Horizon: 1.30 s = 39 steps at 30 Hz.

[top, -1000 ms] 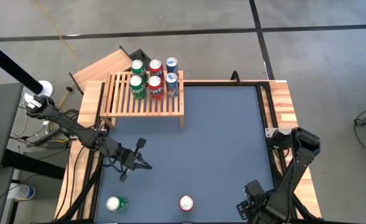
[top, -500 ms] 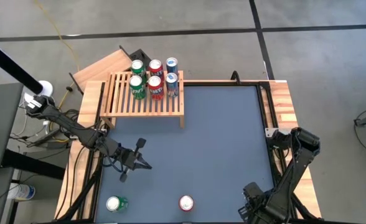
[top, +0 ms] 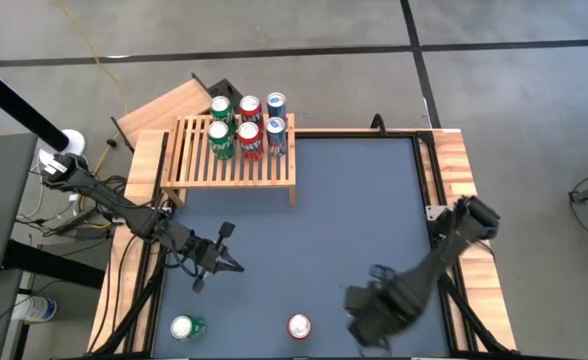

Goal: Place canned beverage on shelf
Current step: Put the blue soda can on the shelf aligned with the other blue soda cans

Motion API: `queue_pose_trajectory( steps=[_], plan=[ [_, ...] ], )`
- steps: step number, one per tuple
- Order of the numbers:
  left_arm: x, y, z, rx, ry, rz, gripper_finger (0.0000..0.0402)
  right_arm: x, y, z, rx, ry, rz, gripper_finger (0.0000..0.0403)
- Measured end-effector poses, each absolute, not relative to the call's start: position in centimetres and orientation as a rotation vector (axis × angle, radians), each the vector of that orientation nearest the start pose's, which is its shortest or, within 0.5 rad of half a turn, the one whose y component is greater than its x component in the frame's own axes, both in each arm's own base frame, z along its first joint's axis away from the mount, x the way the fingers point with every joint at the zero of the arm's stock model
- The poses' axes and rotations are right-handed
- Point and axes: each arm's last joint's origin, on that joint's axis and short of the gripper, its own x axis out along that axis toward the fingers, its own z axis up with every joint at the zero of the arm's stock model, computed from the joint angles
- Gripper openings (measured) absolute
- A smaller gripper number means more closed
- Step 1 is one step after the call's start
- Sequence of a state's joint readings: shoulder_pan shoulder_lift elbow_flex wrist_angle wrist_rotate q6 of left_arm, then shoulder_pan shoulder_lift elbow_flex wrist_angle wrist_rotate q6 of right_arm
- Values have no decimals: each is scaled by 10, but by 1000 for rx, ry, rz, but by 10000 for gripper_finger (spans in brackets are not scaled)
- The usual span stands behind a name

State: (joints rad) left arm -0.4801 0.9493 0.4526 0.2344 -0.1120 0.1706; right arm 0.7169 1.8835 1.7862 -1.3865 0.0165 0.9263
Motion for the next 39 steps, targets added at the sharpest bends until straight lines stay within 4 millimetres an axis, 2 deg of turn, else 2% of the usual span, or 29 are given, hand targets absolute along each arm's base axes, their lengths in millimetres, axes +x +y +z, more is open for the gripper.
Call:
queue_pose_trajectory(
  steps=[10, 14, 18, 24, 29, 34, 39],
  plan=[
    [181, -91, 227, 235, 248, -386, 0, 349, 146, 300, -244, 1253, 235, 208],
    [181, -91, 227, 221, 252, -384, 0, 370, 115, 303, -420, 1131, 355, 210],
    [181, -91, 226, 196, 259, -381, 0, 384, 94, 303, -540, 1060, 417, 210],
    [181, -90, 223, 183, 298, -378, 0, 389, 75, 287, -697, 1129, 508, 211],
    [181, -90, 223, 217, 289, -370, 0, 395, 64, 276, -759, 1163, 551, 212],
    [181, -89, 223, 232, 288, -370, 0, 399, 67, 273, -776, 1140, 547, 215],
    [181, -89, 223, 244, 291, -372, 0, 398, 71, 273, -791, 1159, 531, 238]
  ],
)
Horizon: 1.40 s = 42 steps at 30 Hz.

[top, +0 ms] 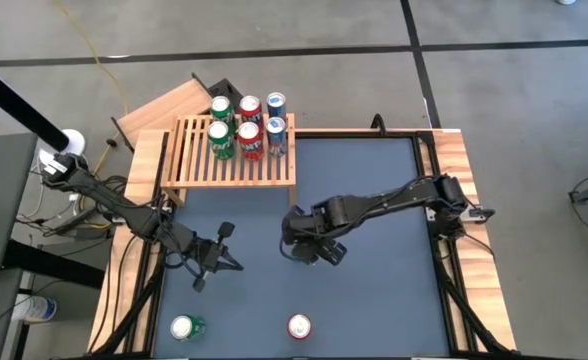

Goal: Place canned beverage on shelf
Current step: Put the blue soda can on the shelf aligned with the other blue soda cans

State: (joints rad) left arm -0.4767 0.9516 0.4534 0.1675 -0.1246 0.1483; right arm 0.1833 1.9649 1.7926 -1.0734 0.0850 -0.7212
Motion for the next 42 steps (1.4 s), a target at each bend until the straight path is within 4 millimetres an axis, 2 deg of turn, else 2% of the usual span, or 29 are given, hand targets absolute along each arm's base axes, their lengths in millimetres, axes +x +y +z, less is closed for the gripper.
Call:
queue_pose_trajectory(
  steps=[5, 19, 24, 30, 42],
  plan=[
    [181, -90, 223, 258, 287, -382, 0, 398, 75, 272, -807, 1165, 496, 257],
    [181, -90, 223, 238, 293, -387, 0, 399, 74, 272, -762, 1171, 457, 261],
    [181, -90, 223, 240, 293, -387, 0, 402, 69, 268, -626, 1149, 456, 261],
    [181, -90, 223, 242, 292, -387, 0, 404, 64, 267, -585, 1148, 413, 261],
    [181, -90, 223, 228, 295, -386, 0, 416, 67, 272, -553, 1022, 357, 261]
  ],
)
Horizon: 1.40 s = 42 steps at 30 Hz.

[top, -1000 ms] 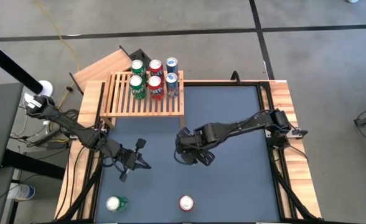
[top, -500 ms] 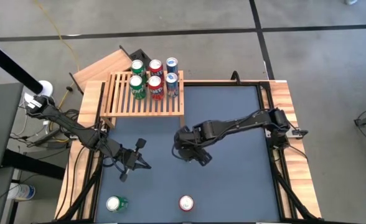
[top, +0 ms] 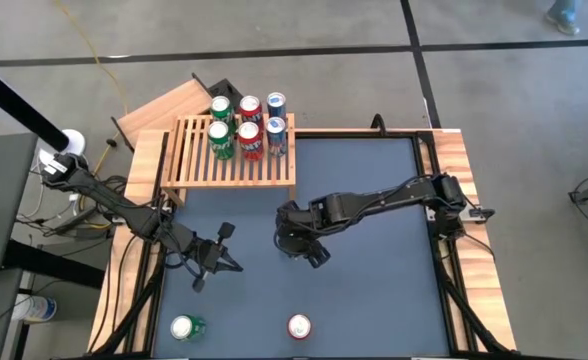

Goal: Place canned beverage on shelf
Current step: Put the blue soda can on the shelf aligned with the other blue soda cans

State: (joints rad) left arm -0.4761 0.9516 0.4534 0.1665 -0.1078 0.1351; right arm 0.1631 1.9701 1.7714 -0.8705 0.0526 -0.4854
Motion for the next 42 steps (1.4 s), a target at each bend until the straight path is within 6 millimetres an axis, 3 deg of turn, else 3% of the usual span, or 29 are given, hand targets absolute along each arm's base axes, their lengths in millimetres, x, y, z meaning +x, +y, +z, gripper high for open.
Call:
queue_pose_trajectory(
  steps=[17, 23, 27, 32, 36, 42],
  plan=[
    [181, -90, 223, 181, 303, -403, 0, 415, 64, 273, -475, 1039, 309, 261],
    [181, -90, 223, 188, 302, -403, 0, 411, 66, 280, -368, 1076, 251, 261],
    [181, -90, 222, 187, 306, -403, 0, 396, 68, 287, -204, 1206, 154, 261],
    [180, -90, 220, 165, 337, -399, 0, 369, 85, 275, -137, 1379, 45, 260],
    [179, -90, 218, 144, 363, -393, 0, 350, 112, 265, -146, 1238, -46, 260],
    [179, -89, 217, 124, 380, -388, 0, 339, 149, 221, -30, 748, -253, 260]
  ],
)
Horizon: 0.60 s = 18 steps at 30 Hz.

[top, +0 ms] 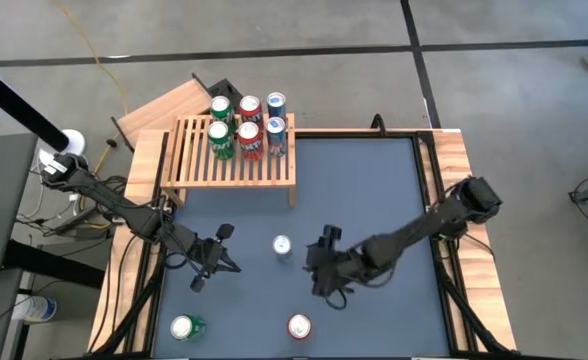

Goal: Place canned beverage on shelf
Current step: Put the blue soda can on the shelf aligned with the other blue soda cans

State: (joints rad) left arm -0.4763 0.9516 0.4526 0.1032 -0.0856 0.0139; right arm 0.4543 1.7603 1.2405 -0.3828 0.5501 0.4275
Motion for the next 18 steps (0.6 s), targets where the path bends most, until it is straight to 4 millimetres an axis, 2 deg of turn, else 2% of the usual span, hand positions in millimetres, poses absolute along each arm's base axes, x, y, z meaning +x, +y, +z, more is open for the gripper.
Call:
queue_pose_trajectory(
  steps=[4, 7, 12, 18],
  plan=[
    [179, -89, 217, 124, 380, -388, 0, 337, 163, 190, 46, 623, -268, 260],
    [179, -89, 217, 123, 377, -384, 0, 339, 169, 176, 53, 572, -352, 260],
    [179, -89, 217, 99, 381, -376, 0, 353, 179, 149, 27, 407, -500, 260],
    [179, -89, 217, 84, 387, -372, 0, 366, 182, 126, 71, 329, -510, 260]
  ],
)
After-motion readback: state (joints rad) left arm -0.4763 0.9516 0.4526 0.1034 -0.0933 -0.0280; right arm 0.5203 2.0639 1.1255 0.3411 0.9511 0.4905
